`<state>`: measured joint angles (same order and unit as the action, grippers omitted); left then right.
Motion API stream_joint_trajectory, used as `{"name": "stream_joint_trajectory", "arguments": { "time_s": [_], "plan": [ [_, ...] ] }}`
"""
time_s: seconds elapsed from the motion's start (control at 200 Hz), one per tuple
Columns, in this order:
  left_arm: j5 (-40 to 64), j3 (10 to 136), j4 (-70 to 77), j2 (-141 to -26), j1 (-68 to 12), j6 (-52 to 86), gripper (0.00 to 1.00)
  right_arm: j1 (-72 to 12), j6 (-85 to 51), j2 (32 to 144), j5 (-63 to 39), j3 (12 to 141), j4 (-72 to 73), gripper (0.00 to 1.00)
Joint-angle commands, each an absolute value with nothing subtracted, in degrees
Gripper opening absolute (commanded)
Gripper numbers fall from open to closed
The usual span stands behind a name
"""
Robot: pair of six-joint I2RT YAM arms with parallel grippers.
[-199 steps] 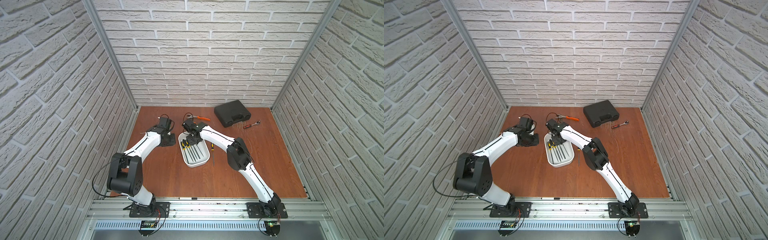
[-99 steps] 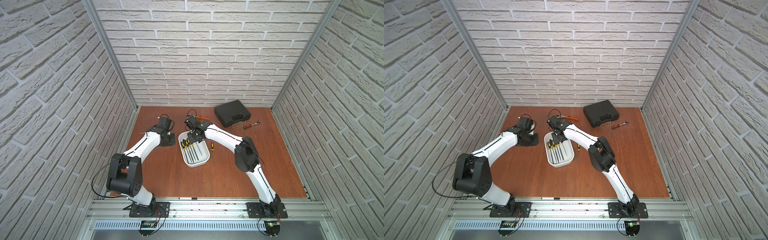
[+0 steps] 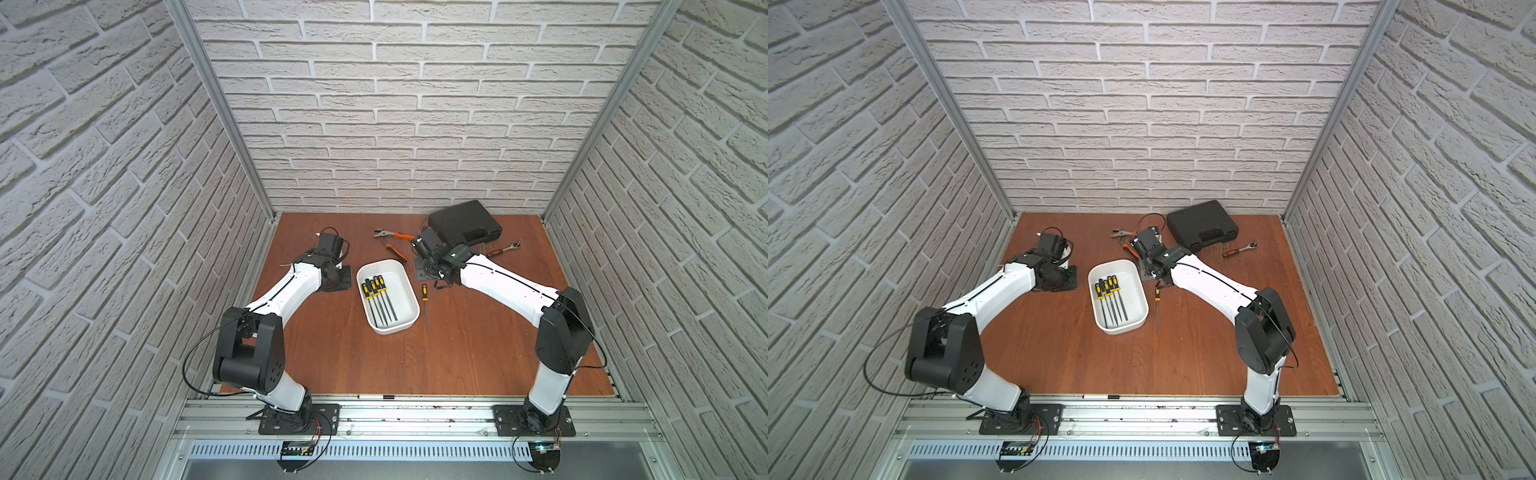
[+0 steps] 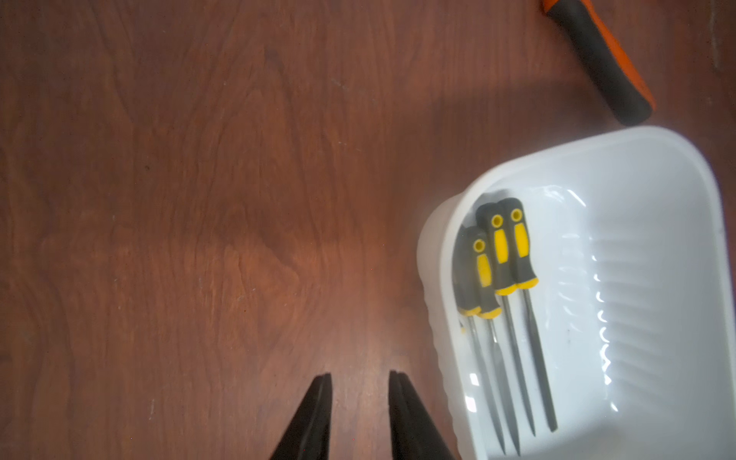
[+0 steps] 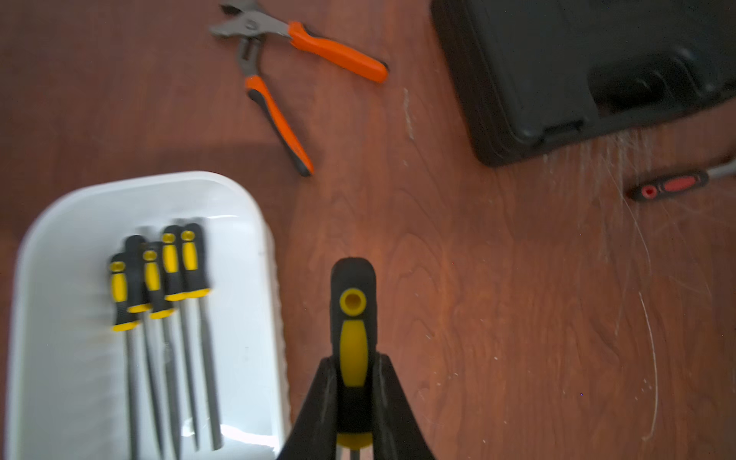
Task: Take the file tool out of the storage box
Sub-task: Place the file tool at the center of the board.
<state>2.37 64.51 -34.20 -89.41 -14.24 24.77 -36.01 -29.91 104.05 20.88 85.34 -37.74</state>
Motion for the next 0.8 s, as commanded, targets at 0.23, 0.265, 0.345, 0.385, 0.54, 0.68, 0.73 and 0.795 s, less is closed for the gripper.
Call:
{"name": "stream_joint_trajectory", "arguments": {
  "time_s": [0.23, 0.265, 0.345, 0.385, 0.54, 0.68, 0.73, 0.795],
  "plan": [
    [4.9, 66.6, -33.4, -91.1, -17.6, 26.7, 0.38, -33.3, -36.9, 102.7, 21.6, 73.1, -31.4, 0.03],
    [4.6, 66.7, -33.5, -91.4, -17.9, 26.8, 0.38, -33.3, -37.3, 103.0, 21.4, 72.7, -30.9, 0.03],
    [4.1, 67.0, -33.6, -91.9, -18.4, 26.9, 0.38, -33.2, -37.5, 103.7, 20.7, 71.8, -29.5, 0.02],
    [3.8, 67.2, -33.7, -92.2, -18.7, 26.9, 0.38, -33.2, -37.7, 104.0, 20.3, 71.5, -28.9, 0.03],
    [3.5, 67.6, -33.3, -93.1, -19.4, 27.2, 0.38, -33.1, -39.1, 105.5, 18.9, 70.5, -27.3, 0.03],
    [3.6, 67.7, -33.0, -93.6, -19.7, 27.3, 0.38, -33.3, -39.5, 107.1, 17.1, 69.8, -25.6, 0.02],
    [3.7, 67.7, -33.0, -93.8, -19.7, 27.3, 0.38, -33.2, -39.6, 107.6, 16.7, 69.7, -25.1, 0.03],
    [3.7, 67.7, -32.9, -93.8, -19.7, 27.3, 0.38, -33.2, -39.3, 108.2, 16.0, 69.7, -24.6, 0.02]
  ]
}}
